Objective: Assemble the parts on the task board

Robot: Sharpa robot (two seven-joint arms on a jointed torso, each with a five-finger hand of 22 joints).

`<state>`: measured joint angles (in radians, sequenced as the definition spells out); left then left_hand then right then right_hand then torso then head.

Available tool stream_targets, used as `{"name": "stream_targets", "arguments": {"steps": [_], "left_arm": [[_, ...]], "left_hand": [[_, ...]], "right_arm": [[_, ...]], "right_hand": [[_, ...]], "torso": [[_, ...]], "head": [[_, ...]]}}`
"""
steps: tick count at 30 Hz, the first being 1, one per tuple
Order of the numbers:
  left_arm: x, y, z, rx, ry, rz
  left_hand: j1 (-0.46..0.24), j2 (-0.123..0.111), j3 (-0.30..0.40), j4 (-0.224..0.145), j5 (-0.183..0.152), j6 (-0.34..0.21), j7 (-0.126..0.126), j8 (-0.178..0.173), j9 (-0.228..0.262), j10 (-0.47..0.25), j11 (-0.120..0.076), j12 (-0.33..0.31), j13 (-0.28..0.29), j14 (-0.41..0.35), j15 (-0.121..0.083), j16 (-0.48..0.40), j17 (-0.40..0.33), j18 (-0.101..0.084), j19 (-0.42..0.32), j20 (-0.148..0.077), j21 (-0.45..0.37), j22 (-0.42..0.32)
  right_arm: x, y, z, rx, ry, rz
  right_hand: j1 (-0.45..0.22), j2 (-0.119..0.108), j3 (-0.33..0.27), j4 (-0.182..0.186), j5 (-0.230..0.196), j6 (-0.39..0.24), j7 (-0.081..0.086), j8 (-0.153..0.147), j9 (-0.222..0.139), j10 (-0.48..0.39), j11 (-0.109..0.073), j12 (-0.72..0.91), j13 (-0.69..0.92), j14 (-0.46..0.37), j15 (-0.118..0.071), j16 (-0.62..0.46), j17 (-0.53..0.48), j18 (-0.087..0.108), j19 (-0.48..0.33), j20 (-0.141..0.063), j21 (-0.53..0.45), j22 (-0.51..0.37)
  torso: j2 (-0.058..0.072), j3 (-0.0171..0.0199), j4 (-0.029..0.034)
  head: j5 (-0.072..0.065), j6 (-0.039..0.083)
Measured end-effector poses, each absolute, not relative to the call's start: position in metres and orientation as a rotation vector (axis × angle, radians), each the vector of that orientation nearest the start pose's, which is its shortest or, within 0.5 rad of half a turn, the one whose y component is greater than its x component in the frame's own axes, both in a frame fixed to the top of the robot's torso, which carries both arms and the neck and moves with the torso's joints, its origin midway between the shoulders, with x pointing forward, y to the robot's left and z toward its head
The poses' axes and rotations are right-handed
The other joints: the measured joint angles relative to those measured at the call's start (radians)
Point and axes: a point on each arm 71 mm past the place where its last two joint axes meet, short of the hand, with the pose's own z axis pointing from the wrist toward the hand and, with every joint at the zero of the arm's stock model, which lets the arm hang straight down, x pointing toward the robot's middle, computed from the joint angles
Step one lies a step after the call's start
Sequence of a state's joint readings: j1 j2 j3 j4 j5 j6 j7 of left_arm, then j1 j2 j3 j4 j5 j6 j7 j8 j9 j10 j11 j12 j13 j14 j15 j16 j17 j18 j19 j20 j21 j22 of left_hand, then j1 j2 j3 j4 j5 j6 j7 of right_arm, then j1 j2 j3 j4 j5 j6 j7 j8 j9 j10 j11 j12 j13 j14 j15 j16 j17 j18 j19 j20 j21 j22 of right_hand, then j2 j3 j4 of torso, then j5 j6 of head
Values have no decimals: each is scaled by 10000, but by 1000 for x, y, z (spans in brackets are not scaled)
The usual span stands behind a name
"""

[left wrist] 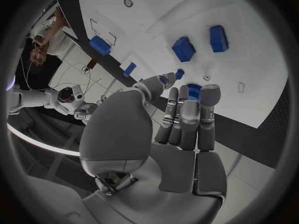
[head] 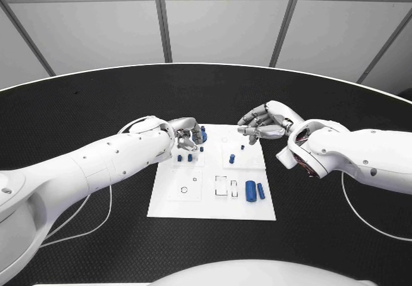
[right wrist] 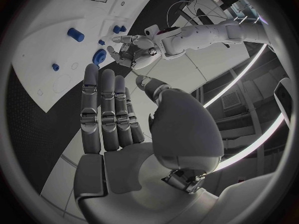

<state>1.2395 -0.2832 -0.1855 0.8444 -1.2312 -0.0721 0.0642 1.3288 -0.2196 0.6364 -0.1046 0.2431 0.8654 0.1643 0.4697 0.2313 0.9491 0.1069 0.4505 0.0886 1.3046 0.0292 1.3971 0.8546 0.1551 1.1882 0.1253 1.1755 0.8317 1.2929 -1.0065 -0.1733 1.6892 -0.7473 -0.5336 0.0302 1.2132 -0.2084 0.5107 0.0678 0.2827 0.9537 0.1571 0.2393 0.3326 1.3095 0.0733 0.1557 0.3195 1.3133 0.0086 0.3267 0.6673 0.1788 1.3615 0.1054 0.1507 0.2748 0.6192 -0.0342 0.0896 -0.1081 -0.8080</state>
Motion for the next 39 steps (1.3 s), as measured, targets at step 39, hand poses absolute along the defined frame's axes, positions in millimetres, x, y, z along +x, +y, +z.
{"name": "stream_targets", "arguments": {"steps": [39], "left_arm": [[569, 75, -256, 1918, 20145, -6270]], "left_hand": [[-212, -130, -28, 27, -124, -62, 60, -243, -104, -109, 109, -479, -186, 372, 71, 116, 228, 1, 335, 37, 302, 463]], "right_arm": [[455, -238, -174, 5202, 16364, 9457]], "right_hand": [[0, 0, 0, 0, 59, 0, 0, 0, 0, 1, 0, 0, 11, 0, 0, 1, 16, 0, 0, 0, 0, -6]], "torso": [[9, -12, 6]], "head": [[-140, -119]]}}
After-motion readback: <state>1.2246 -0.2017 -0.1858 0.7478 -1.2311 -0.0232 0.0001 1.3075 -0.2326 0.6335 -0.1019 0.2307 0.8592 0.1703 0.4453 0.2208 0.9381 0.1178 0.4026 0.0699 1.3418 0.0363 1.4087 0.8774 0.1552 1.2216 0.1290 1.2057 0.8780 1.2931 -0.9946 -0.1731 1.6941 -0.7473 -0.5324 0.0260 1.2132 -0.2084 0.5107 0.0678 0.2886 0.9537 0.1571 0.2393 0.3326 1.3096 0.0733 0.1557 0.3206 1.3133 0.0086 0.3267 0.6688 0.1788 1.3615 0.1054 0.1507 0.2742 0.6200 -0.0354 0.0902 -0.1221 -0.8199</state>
